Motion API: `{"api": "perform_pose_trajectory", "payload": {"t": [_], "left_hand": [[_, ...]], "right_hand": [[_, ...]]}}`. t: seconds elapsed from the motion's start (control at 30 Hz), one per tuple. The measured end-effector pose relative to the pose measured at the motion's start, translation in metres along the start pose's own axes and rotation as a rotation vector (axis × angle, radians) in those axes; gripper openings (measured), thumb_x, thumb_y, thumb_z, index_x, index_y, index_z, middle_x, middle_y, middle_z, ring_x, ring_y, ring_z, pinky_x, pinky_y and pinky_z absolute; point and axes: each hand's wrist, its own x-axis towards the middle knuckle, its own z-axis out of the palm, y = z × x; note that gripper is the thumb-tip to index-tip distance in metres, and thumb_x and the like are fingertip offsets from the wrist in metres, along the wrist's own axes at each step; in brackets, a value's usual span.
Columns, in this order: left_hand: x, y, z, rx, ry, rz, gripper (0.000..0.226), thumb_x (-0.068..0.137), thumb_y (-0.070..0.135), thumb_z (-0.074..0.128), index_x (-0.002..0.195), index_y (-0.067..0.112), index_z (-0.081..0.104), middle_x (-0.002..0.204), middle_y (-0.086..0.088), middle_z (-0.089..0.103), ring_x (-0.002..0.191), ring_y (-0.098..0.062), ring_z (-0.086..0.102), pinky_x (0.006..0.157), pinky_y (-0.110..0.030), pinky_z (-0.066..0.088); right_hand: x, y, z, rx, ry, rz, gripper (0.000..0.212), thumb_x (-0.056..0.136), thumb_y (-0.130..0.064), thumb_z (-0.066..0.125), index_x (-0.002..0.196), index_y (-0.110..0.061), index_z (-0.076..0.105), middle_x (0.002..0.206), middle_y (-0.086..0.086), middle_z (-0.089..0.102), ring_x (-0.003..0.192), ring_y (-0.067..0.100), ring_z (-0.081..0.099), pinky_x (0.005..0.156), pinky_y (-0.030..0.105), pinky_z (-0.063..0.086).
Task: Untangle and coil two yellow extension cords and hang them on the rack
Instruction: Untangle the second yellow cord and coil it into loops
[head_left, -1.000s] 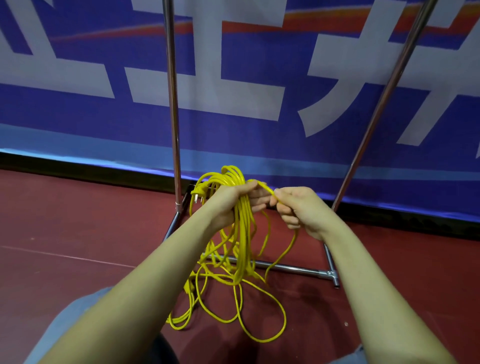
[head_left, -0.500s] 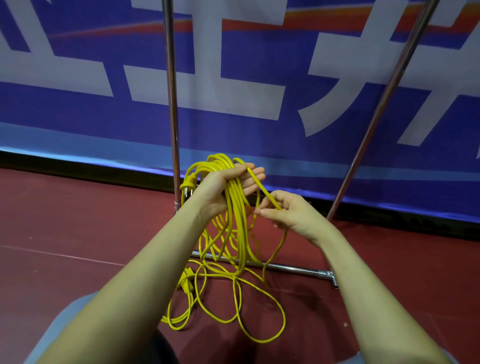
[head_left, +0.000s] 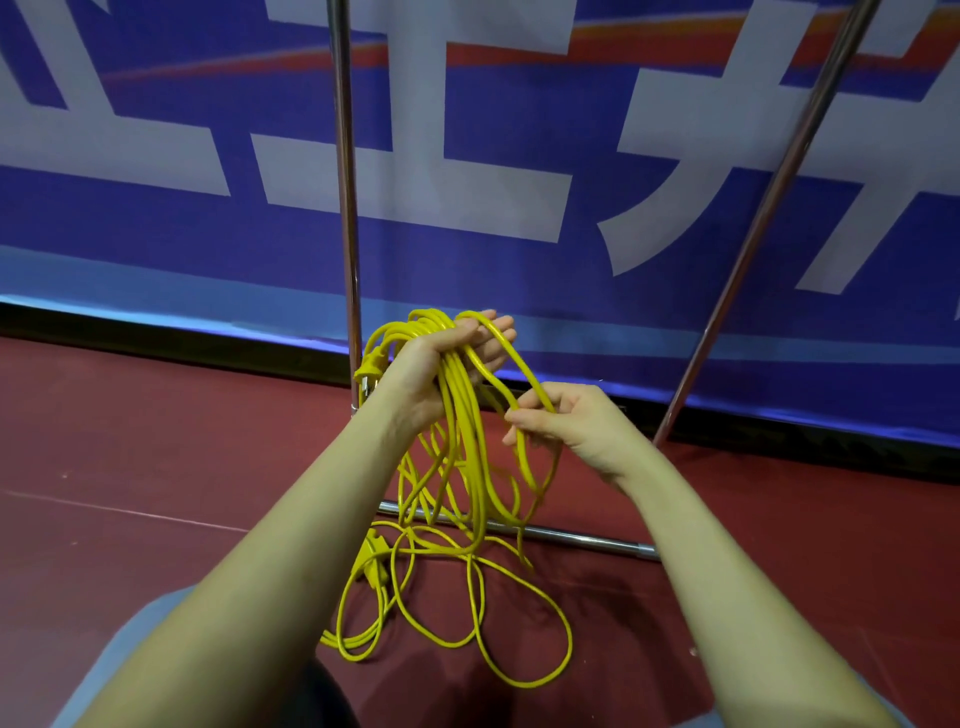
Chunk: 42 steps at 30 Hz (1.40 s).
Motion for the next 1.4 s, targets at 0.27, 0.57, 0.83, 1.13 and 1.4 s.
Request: {"api": "perform_pose_trajectory", "payload": {"t": [0.27, 0.57, 0.83, 1.13, 1.4], "left_hand": [[0.005, 0.0, 0.003, -0.184, 0.091, 0.117, 0.017, 0.098, 0.011, 0.044, 0.096, 0.004, 0.06, 0.067, -0.005, 0.068, 0.062, -0.014, 0.068, 0.069, -0.034, 0.06], [0.001, 0.009, -0.003, -0.22, 0.036, 0.117, 0.022, 0.1, 0.011, 0.038, 0.104, 0.003, 0.058, 0.087, -0.011, 0.074, 0.079, -0.02, 0.072, 0.074, -0.033, 0.057], [-0.003, -0.007, 0.009, -0.131, 0.104, 0.044, 0.02, 0.1, 0.012, 0.04, 0.094, 0.004, 0.057, 0.084, -0.006, 0.074, 0.086, -0.015, 0.066, 0.084, -0.038, 0.051], [0.004, -0.001, -0.005, -0.202, 0.096, 0.084, 0.02, 0.099, 0.017, 0.043, 0.101, 0.004, 0.058, 0.088, -0.009, 0.074, 0.08, -0.019, 0.072, 0.08, -0.034, 0.056], [0.0, -0.008, 0.006, -0.106, 0.096, 0.032, 0.018, 0.098, 0.007, 0.04, 0.096, 0.004, 0.058, 0.073, -0.006, 0.072, 0.065, -0.015, 0.071, 0.067, -0.032, 0.059]], "right_hand": [[-0.002, 0.007, -0.005, -0.07, -0.067, 0.044, 0.004, 0.089, -0.003, 0.059, 0.087, -0.006, 0.062, 0.066, -0.002, 0.07, 0.047, 0.006, 0.055, 0.05, 0.016, 0.043], [-0.004, 0.001, -0.006, 0.056, 0.201, -0.102, 0.019, 0.092, -0.01, 0.057, 0.076, -0.005, 0.066, 0.048, 0.0, 0.053, 0.035, 0.005, 0.032, 0.041, 0.018, 0.027], [0.0, -0.004, 0.001, -0.026, 0.053, -0.026, 0.021, 0.092, -0.015, 0.057, 0.075, -0.006, 0.065, 0.05, 0.003, 0.053, 0.037, 0.007, 0.04, 0.041, 0.016, 0.031], [-0.001, 0.008, -0.009, 0.124, 0.233, -0.047, 0.014, 0.092, -0.004, 0.054, 0.08, -0.008, 0.051, 0.052, 0.003, 0.058, 0.035, 0.008, 0.039, 0.037, 0.019, 0.027], [0.003, 0.008, 0.0, -0.008, 0.123, 0.032, 0.013, 0.09, -0.01, 0.061, 0.078, -0.009, 0.057, 0.06, 0.005, 0.056, 0.041, 0.007, 0.05, 0.041, 0.017, 0.04]]}}
